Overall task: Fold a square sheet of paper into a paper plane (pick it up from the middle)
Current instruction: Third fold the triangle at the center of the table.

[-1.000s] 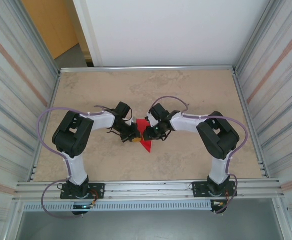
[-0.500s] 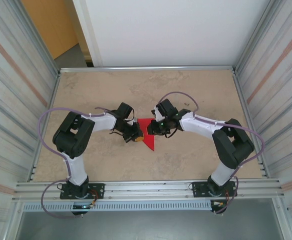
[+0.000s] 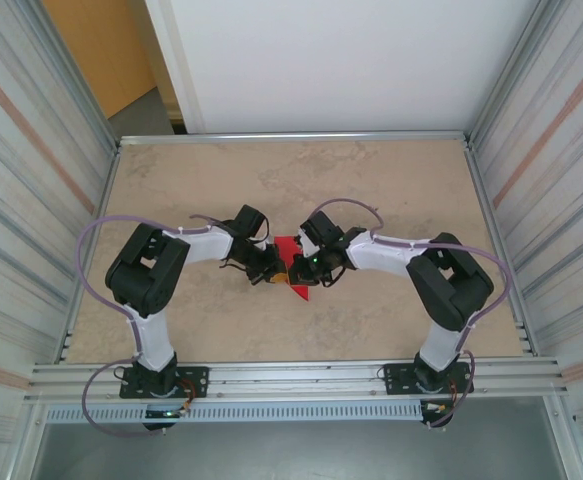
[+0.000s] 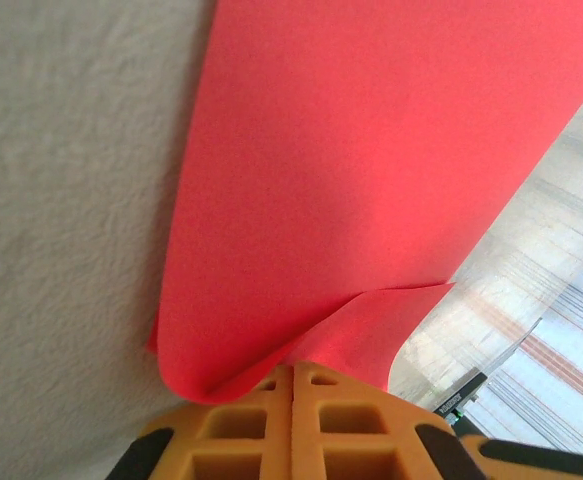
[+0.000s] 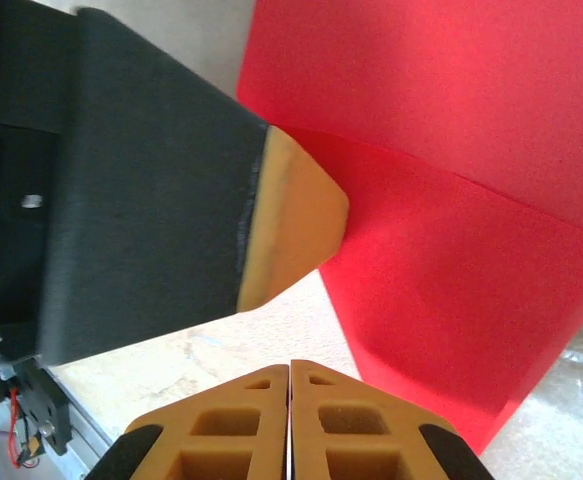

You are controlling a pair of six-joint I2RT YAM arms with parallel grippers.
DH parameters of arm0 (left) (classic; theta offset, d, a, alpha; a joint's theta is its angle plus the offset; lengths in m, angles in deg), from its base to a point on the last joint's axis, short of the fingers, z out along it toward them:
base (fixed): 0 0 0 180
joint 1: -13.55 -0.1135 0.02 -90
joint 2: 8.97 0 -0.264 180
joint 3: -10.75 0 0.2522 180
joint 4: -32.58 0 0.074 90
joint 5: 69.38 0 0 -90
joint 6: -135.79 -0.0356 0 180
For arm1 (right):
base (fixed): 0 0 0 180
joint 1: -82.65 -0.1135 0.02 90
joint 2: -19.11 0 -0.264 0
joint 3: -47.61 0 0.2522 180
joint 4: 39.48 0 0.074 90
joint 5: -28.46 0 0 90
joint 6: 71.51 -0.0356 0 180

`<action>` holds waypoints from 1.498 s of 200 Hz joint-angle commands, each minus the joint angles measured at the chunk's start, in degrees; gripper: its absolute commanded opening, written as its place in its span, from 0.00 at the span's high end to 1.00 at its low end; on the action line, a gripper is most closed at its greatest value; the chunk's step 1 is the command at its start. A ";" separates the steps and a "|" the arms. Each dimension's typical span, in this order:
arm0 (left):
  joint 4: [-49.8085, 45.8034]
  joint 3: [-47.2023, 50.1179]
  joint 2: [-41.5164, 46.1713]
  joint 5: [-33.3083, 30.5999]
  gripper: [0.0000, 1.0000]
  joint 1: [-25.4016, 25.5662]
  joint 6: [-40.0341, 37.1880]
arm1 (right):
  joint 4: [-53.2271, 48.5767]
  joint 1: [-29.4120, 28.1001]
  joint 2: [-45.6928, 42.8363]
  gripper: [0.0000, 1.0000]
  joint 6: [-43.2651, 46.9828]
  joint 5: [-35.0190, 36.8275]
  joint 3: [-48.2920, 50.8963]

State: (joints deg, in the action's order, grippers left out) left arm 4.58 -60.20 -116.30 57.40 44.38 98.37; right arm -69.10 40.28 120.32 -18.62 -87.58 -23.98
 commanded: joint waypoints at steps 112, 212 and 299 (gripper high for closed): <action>-0.95 -1.26 -0.94 0.13 0.89 0.45 -1.75 | 0.83 0.81 4.79 0.91 0.10 -1.70 0.96; 0.65 -1.04 -1.77 0.38 0.88 0.40 -3.27 | 1.40 1.38 5.39 0.91 0.19 -1.27 1.97; -8.95 -4.51 -5.90 -3.60 0.91 0.41 -3.75 | -3.03 1.13 1.67 0.89 3.49 0.74 -0.23</action>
State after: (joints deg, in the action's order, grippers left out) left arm 2.13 -64.18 -119.16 58.23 44.43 95.94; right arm -67.85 41.52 124.10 -17.92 -88.19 -23.15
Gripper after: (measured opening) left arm 0.095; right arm 0.102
